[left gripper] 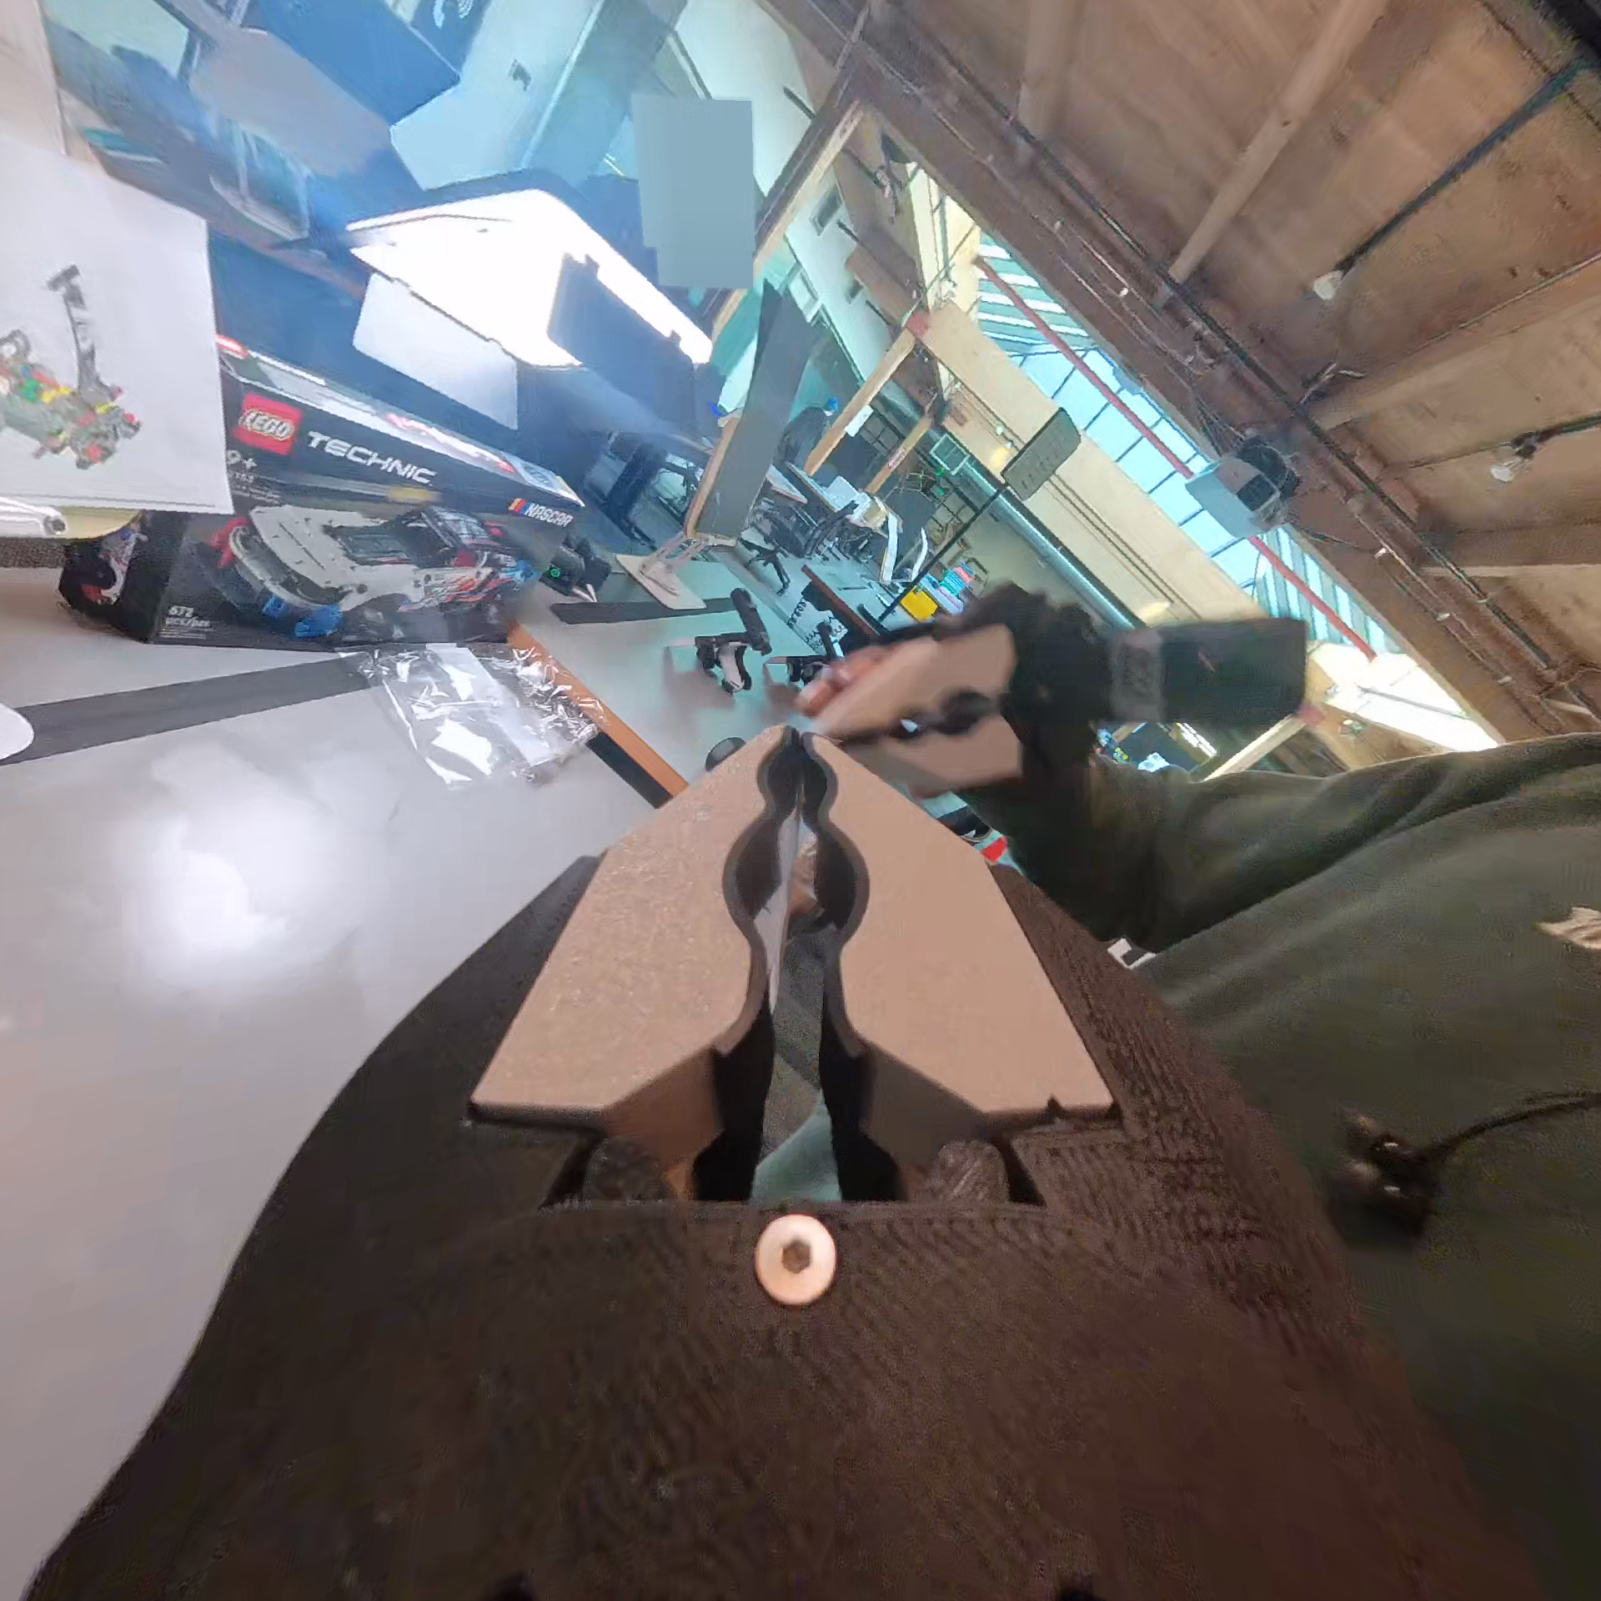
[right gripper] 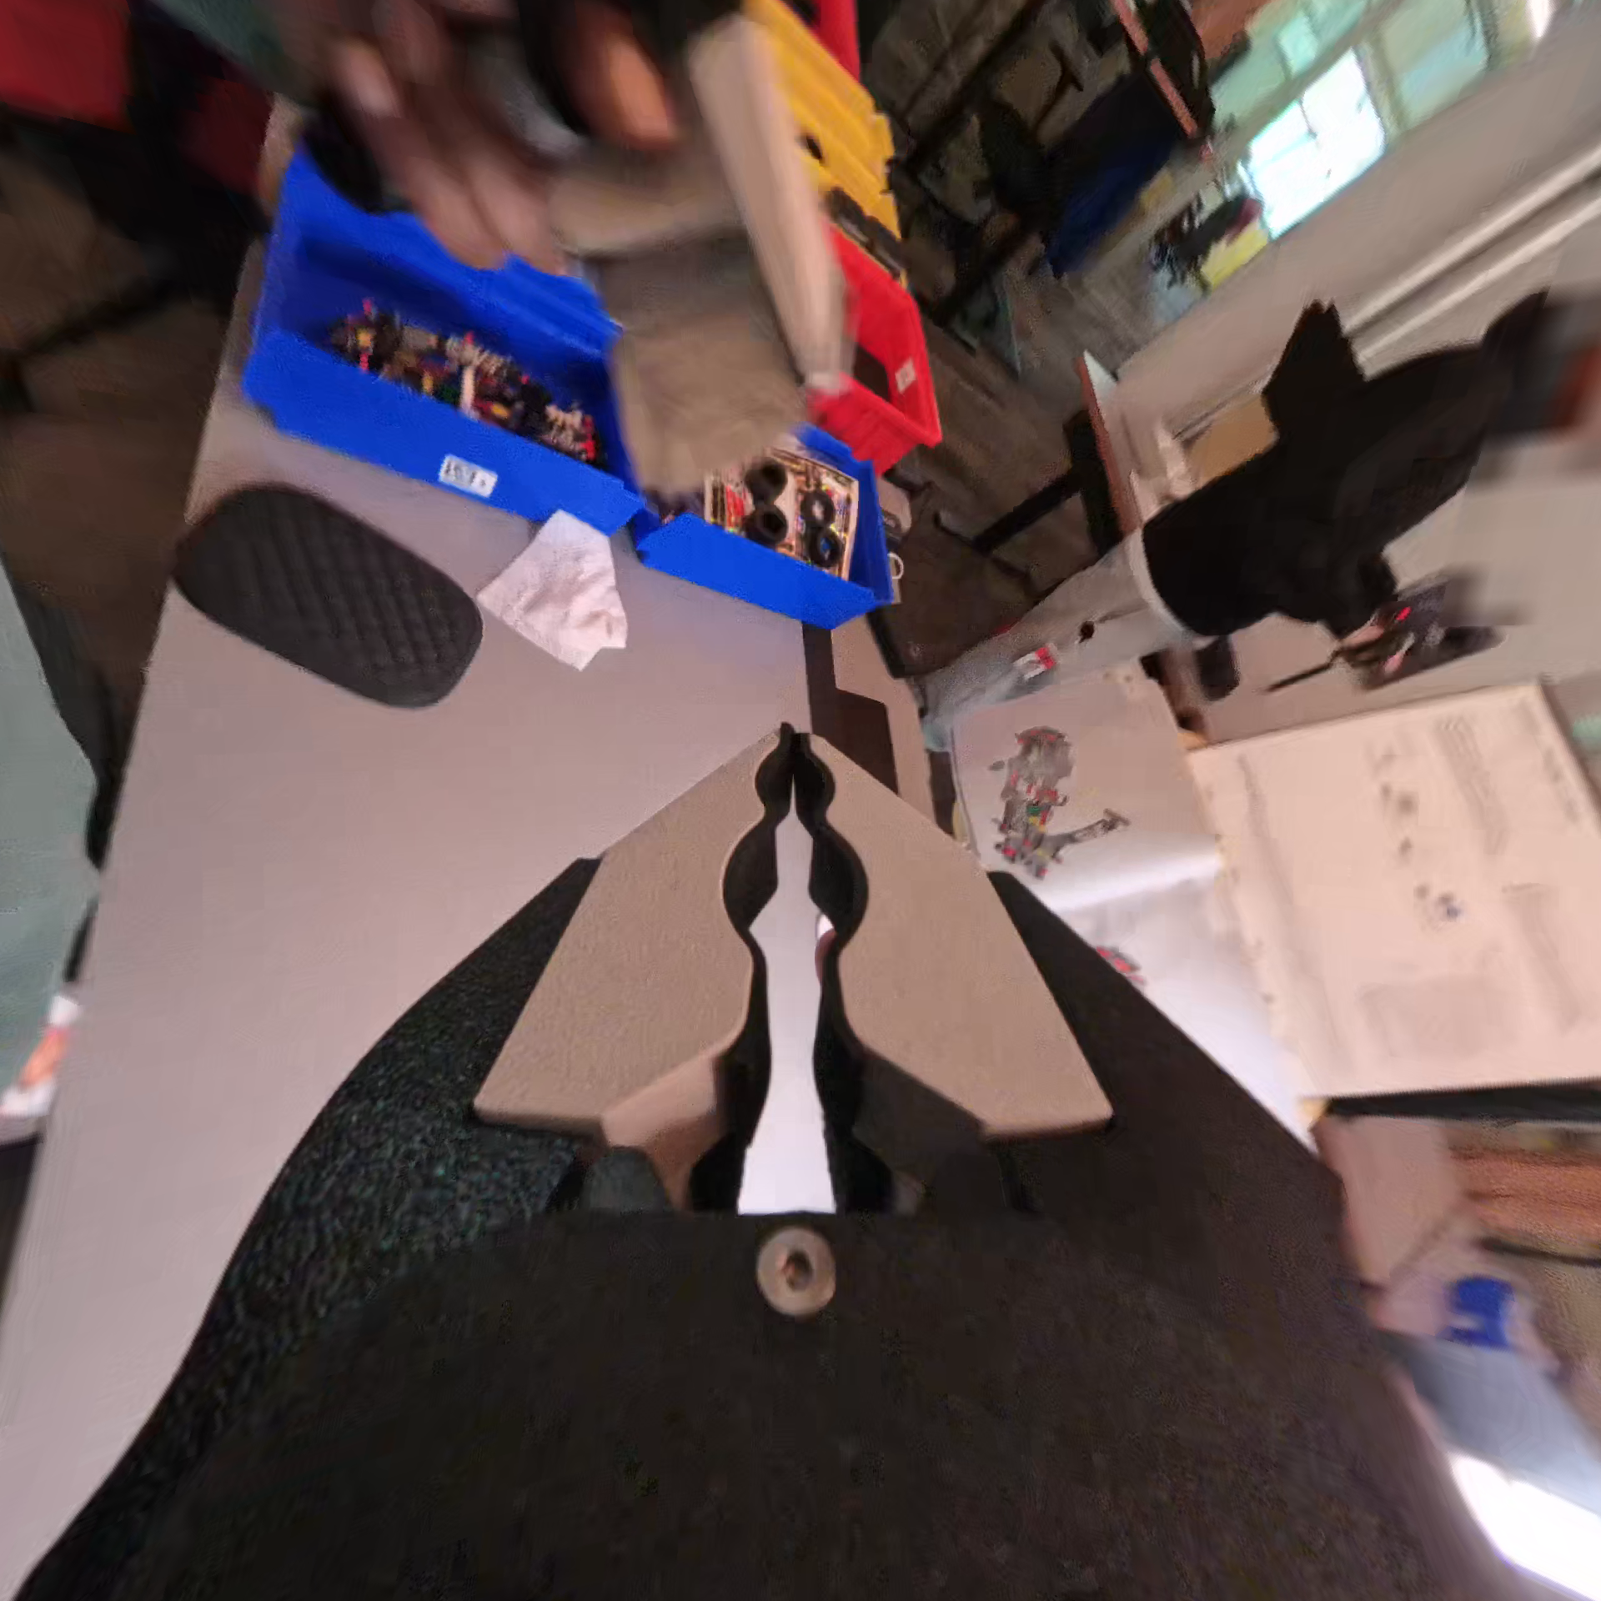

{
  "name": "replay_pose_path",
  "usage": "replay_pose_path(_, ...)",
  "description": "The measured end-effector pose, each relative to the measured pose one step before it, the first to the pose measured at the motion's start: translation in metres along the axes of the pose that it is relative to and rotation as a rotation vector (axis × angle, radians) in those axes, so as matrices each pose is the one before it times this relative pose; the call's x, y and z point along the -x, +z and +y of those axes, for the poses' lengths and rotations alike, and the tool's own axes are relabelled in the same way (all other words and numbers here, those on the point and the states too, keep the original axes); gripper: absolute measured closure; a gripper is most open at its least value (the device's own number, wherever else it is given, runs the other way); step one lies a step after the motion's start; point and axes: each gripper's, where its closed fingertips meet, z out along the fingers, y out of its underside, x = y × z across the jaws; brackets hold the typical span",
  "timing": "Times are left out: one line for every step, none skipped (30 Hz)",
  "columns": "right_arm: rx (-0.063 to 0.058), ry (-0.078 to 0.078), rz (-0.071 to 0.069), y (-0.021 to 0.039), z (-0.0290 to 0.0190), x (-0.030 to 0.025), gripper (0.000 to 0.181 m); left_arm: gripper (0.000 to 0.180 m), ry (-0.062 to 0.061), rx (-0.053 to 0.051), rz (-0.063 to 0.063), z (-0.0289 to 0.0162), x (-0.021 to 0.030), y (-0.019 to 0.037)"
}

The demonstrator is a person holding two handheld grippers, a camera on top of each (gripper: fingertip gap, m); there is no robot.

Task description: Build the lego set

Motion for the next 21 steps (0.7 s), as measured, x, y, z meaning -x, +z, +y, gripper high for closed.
replay_pose_path(-0.0445, 0.0674, -0.0138, -0.00538, -0.00342, -0.01024, 0.181, 0.18, -0.006, -0.0095, -0.0009, -0.00359, -0.00369, -0.00381)
replay_pose_path(-0.0794, 0.0776, -0.0221, -0.00494, -0.01182, -0.00516, 0.181, 0.18, -0.0064, -0.0064, 0.0061, -0.00193, -0.00096, -0.00247)
replay_pose_path(-0.0517, 0.0861, -0.0231, -0.00161, -0.00954, -0.00221, 0.181, 0.18, -0.0134, -0.0134, 0.0109, -0.00194, -0.00015, -0.001)
replay_pose_path(-0.0231, 0.0662, -0.0446, 0.00126, -0.00511, 0.00375, 0.181, 0.18, -0.0184, -0.0167, 0.0157, -0.00197, -0.00087, 0.00035)
replay_pose_path(-0.0257, 0.0453, -0.0219, 0.00233, -0.00455, 0.00257, 0.181, 0.18, -0.0124, -0.0095, 0.0139, -0.00039, -0.0016, 0.00181)
replay_pose_path(-0.0312, 0.0314, -0.0149, 0.00272, -0.00457, 0.00214, 0.175, 0.18, -0.0019, -0.0024, 0.0052, 0.00103, -0.00139, 0.00285)
replay_pose_path(-0.0086, 0.0301, -0.0257, 0.00366, -0.00172, 0.00317, 0.165, 0.18, 0.0005, 0.0036, 0.0055, 0.002, -0.00191, 0.0034)
replay_pose_path(0.0064, 0.0304, -0.0269, 0.00439, -0.00012, 0.00266, 0.154, 0.18, -0.0036, 0.0075, 0.0113, 0.00225, -0.0028, 0.0034)
replay_pose_path(-0.0026, 0.0263, -0.0281, 0.00439, -0.00153, 0.00296, 0.148, 0.18, -0.0047, 0.0077, 0.0112, 0.002, -0.00261, 0.00316)
replay_pose_path(-0.0157, 0.0224, -0.0282, 0.0039, -0.00332, 0.00334, 0.148, 0.18, -0.0034, 0.0087, 0.007, 0.0019, -0.00197, 0.00293)
replay_pose_path(-0.0161, 0.0162, -0.0215, 0.00376, -0.00326, 0.00247, 0.152, 0.18, -0.0021, 0.0082, 0.0087, 0.00171, -0.00221, 0.00264)
replay_pose_path(-0.0108, 0.0082, -0.0112, 0.00346, -0.00222, 0.00082, 0.154, 0.18, -0.003, 0.0078, 0.0106, 0.00167, -0.00257, 0.0026)
replay_pose_path(-0.0104, 0.0052, -0.0098, 0.00263, -0.002, 0.00038, 0.156, 0.18, -0.0008, 0.0102, 0.0093, 0.00192, -0.00268, 0.00261)
replay_pose_path(-0.0023, 0.0063, -0.0065, 0.0017, -0.00071, -0.00049, 0.163, 0.18, 0.0035, 0.009, 0.0078, 0.00174, -0.00267, 0.00231)
replay_pose_path(0.0075, 0.0045, -0.0097, 0.00089, 0.00079, -0.0002, 0.179, 0.18, 0.0041, 0.0051, 0.0031, 0.00088, -0.00208, 0.00187)
replay_pose_path(-0.0095, 0.0093, -0.0245, -0.00042, -0.00132, 0.00198, 0.181, 0.18, 0.0031, 0.0039, 0.0023, 0.00001, -0.00183, 0.00075)
replay_pose_path(-0.0186, 0.032, -0.0273, -0.00156, -0.00249, 0.00109, 0.181, 0.18, 0.003, 0.0048, 0.0108, -0.00032, -0.00293, 0.00023)
replay_pose_path(-0.0146, 0.0701, -0.0412, -0.00154, -0.00219, 0.00209, 0.181, 0.18, 0.0024, 0.0081, 0.0129, 0.00011, -0.00357, 0.00053)
replay_pose_path(-0.0235, 0.0967, -0.0507, -0.00165, -0.00326, 0.00256, 0.181, 0.18, 0.0014, 0.0049, 0.0162, -0.00057, -0.00419, 0.00059)
replay_pose_path(-0.0373, 0.1196, -0.0566, -0.00142, -0.00477, 0.00272, 0.181, 0.18, -0.0003, -0.001, 0.0188, -0.00202, -0.00484, 0.00053)
replay_pose_path(-0.0423, 0.1242, -0.0582, -0.00094, -0.00496, 0.00284, 0.181, 0.18, 0.0023, -0.0045, 0.0159, -0.00283, -0.00466, 0.00069)
